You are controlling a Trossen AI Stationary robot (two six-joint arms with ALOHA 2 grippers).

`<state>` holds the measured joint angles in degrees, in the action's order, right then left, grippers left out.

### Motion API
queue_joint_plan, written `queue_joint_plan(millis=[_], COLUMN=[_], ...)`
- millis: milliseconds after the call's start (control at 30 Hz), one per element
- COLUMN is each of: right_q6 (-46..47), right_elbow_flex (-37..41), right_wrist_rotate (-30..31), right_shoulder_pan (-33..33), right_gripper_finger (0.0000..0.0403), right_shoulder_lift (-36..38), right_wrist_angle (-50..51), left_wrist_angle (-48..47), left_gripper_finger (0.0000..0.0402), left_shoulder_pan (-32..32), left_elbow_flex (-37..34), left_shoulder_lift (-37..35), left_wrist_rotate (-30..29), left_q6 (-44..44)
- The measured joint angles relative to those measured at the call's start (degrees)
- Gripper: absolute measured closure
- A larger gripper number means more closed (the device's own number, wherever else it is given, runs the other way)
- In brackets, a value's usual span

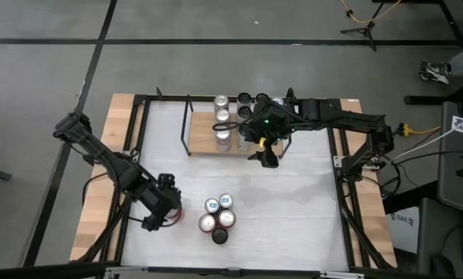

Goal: Place canned beverage on shelf
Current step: Put the red soda can onto the shelf

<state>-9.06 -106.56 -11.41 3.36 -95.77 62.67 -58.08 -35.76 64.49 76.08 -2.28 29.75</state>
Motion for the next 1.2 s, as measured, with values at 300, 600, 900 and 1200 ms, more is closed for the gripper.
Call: queue_joint_plan(millis=[300,600,900,1200], right_q6=[0.00,0.00,0.00,0.00], right_elbow_flex=[0.00,0.00,0.00,0.00], right_wrist_rotate=[0.01,0.01,0.01,0.01], right_shoulder_pan=[0.00,0.00,0.00,0.00], right_gripper_finger=[0.0091,0.0091,0.0091,0.0091], right_shoulder_lift=[0.00,0.00,-0.01,-0.02], right_wrist_angle=[-0.02,-0.02,-0.02,0.00], left_wrist_angle=[0.02,0.04,0.04,0.04], left_gripper_finger=[0.0007,0.0007,0.0008,0.0008], left_shoulder_pan=[-0.64,-0.66,-0.66,-0.66], left_elbow_flex=[0.00,0.00,0.00,0.00], left_shoulder_lift=[5.47,10.04,11.10,11.10], left_wrist_rotate=[-0.19,-0.17,-0.09,-0.45], left_q6=[-3.59,-4.12,-3.27,-3.13])
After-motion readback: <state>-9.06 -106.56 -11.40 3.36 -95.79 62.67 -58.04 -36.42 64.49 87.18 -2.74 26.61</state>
